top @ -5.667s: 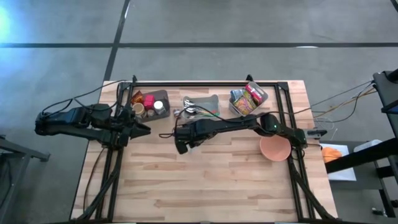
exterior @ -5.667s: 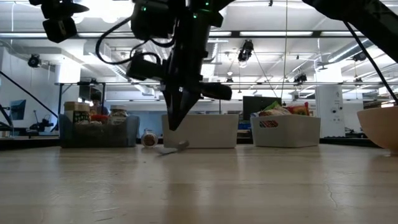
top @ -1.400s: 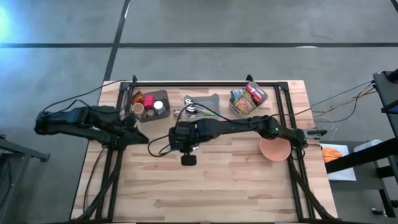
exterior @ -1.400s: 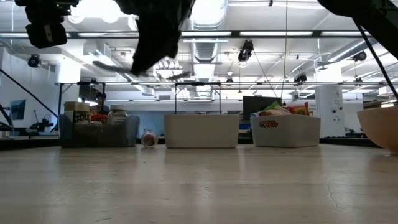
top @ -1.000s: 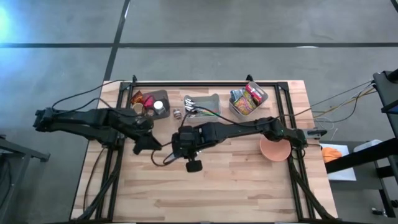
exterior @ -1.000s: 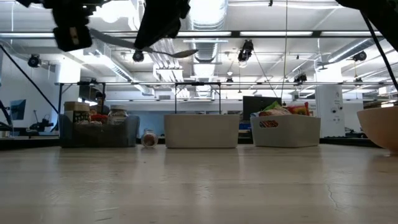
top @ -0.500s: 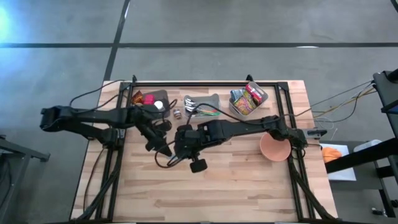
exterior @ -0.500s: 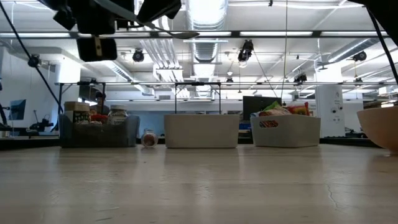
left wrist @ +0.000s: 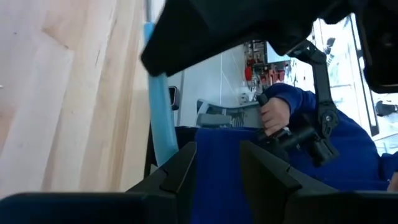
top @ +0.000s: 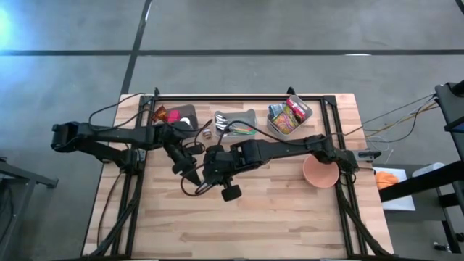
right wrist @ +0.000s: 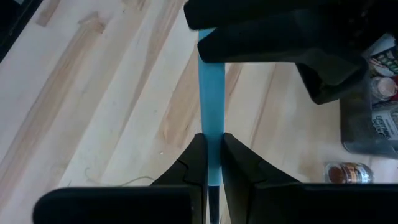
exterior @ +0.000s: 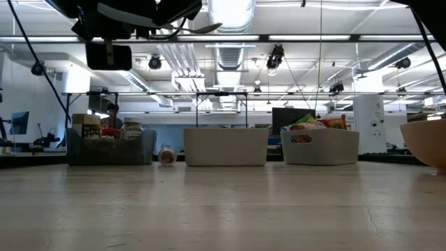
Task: Pick & Place Food Item
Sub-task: Put the small blue spoon into the right gray bin
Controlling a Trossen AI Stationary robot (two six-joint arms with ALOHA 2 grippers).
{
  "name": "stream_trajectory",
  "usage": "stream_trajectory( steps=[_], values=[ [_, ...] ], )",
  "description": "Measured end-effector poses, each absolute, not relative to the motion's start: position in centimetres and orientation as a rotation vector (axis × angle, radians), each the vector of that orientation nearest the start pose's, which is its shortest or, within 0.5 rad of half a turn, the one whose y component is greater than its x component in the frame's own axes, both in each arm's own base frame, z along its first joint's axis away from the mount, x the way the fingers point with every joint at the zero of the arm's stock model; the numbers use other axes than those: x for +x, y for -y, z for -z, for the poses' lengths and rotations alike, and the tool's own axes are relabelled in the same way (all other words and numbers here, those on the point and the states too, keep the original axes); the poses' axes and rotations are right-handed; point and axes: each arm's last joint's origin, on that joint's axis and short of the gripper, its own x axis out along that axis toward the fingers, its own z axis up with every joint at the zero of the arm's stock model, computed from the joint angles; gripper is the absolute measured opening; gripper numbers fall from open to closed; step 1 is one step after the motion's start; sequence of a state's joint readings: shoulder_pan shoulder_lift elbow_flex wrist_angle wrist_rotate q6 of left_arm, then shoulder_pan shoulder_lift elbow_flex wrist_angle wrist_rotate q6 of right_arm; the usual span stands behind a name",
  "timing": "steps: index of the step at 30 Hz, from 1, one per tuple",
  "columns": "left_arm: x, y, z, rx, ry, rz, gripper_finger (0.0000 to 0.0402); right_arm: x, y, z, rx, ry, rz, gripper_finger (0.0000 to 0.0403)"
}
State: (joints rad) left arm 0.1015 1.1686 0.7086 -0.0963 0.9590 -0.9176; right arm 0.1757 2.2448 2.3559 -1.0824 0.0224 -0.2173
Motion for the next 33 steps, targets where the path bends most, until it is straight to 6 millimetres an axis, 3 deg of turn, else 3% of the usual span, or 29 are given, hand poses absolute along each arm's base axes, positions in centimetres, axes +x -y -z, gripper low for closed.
stream_trajectory(
  steps=[19,28,33],
  values=[
    [23.4,-1.3,-24.8,-1.167,-0.845,0.565,0.0125,46.9,-8.3,-31.7,-0.295,-0.953,-0.247,0.0017],
    [23.1,-3.2,-24.8,-1.184,-0.797,0.53,0.0125,46.8,-8.5,-31.6,-0.277,-0.957,-0.288,0.0018],
    [23.1,-3.0,-24.8,-1.169,-0.804,0.549,0.0125,46.6,-8.4,-32.0,-0.273,-0.953,-0.283,0.0018]
  ],
)
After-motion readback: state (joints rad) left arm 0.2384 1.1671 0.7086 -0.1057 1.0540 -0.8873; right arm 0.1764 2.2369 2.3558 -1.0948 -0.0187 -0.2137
